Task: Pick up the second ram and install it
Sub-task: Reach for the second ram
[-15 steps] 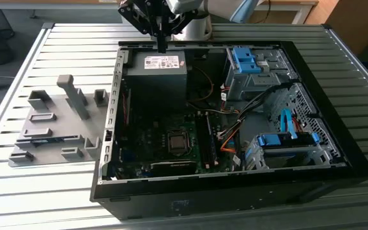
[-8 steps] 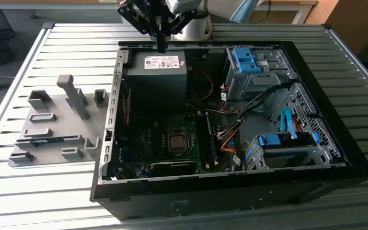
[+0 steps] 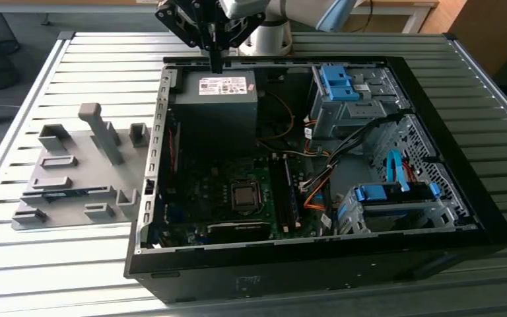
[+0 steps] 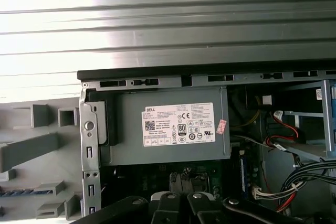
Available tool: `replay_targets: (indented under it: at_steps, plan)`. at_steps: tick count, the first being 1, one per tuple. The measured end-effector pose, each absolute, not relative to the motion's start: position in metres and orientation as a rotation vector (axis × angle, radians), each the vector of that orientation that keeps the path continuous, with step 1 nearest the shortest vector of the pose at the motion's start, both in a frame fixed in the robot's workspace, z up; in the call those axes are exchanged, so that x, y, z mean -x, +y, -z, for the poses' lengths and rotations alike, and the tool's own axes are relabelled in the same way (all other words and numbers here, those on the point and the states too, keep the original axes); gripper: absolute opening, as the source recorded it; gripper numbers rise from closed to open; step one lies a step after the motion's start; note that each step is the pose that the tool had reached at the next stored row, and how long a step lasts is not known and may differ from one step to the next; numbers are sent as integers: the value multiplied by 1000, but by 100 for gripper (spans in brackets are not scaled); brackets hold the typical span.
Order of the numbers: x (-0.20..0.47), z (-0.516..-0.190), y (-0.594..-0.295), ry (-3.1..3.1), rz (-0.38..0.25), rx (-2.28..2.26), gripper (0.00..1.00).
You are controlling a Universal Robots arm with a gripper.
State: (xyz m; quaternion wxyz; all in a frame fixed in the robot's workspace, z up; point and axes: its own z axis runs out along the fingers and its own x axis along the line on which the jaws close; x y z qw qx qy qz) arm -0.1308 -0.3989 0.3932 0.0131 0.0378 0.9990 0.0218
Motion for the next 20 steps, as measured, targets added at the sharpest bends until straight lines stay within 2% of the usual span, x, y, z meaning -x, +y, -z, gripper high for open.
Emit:
replay_targets:
  at_steps: [20]
  plan:
    - [142, -393, -399, 3112, -68, -118, 11]
